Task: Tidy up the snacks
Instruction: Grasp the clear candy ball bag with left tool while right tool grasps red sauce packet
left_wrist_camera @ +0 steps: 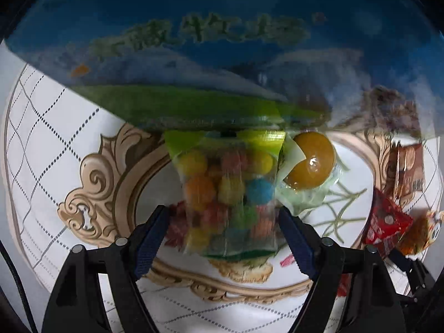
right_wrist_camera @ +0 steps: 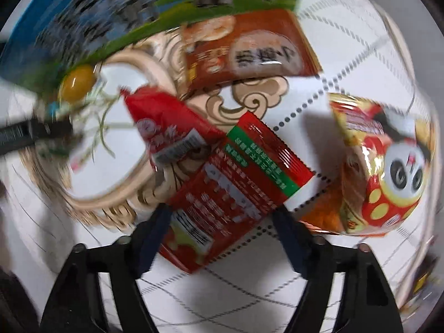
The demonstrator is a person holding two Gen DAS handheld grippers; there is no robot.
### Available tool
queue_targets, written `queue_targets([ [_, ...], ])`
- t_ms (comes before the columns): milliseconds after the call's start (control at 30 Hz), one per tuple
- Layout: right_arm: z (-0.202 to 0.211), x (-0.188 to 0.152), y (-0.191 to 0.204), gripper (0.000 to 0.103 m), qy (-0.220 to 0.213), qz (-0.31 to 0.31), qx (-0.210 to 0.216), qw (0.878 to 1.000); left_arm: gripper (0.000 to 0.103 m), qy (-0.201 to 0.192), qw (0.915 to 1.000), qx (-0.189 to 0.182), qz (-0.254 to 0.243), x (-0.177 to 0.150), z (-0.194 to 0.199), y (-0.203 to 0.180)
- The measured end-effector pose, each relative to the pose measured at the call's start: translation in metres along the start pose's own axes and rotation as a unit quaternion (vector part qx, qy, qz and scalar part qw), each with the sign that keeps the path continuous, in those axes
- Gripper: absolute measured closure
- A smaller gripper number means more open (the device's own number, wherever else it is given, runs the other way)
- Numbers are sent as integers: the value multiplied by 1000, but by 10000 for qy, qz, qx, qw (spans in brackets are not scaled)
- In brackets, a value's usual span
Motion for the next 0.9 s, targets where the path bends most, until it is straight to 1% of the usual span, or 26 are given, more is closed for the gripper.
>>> queue_targets([
  [67,-2,3,-4,10,-41,-599,115,9981,49,-36,10000,-26,57,2,0,2],
  [133,-5,7,-3,8,-72,-810,9,9967,50,-74,9999,-53,137,-3,4,4],
  [200,-10,8,2,10,-93,-536,-188,9983,50,-30,9996,-105,248,-19,10,7],
  [267,-11,5,19,17,-182,21,-359,9992,50,19,9994,-139,318,-38,14,12],
  [300,-10,0,25,23,-224,320,-397,9984,50,55,9991,-193,385,-52,16,13],
  [333,-9,-4,30,27,-244,580,-401,9972,50,106,9988,-233,428,-63,16,14],
  [367,-7,-11,35,29,-237,946,-411,9944,50,174,9984,-275,457,-74,17,15],
  [433,-6,-22,42,30,-200,1379,-362,9896,50,360,9972,-438,487,-100,15,14],
  [500,-5,-40,51,31,-91,1988,-282,9796,50,613,9947,-618,548,-127,9,11],
  [533,-7,-39,55,31,-27,2210,-245,9750,50,693,9937,-677,556,-136,8,10],
  [600,-7,-57,66,31,189,2925,-209,9558,50,776,9930,-717,532,-152,5,7],
  [633,-7,-69,72,31,336,3380,-236,9402,50,762,9933,-705,499,-157,6,5],
  [667,-6,-73,74,30,393,3550,-282,9336,49,745,9939,-683,449,-159,5,4],
  [700,-6,-76,75,29,438,3577,-335,9322,47,758,9941,-663,393,-159,4,2],
  [733,-5,-74,72,26,492,3426,-334,9376,44,759,9941,-678,373,-155,1,1],
  [767,-4,-71,67,25,556,2983,-240,9525,38,799,9936,-710,363,-155,-1,-3],
  [800,-6,-54,66,25,579,2451,-81,9677,34,833,9929,-764,377,-154,-3,-4],
  [833,-3,-48,59,25,575,1976,86,9786,33,841,9927,-768,397,-161,-9,-20],
  [867,0,-42,51,25,582,1349,311,9887,33,842,9926,-760,426,-163,-12,-32],
  [900,2,-39,44,25,591,907,431,9932,32,833,9927,-741,451,-163,-14,-33],
])
Point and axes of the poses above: each gripper's, at about its wrist camera, not at the fingertips, and z roughly against the way its jaws point, y to its left, x to its top, the point moved 5 cm from there along -z, roughly the way its jaws point, and after that the axes turned 10 degrees about -y, right-handed, at the moved point
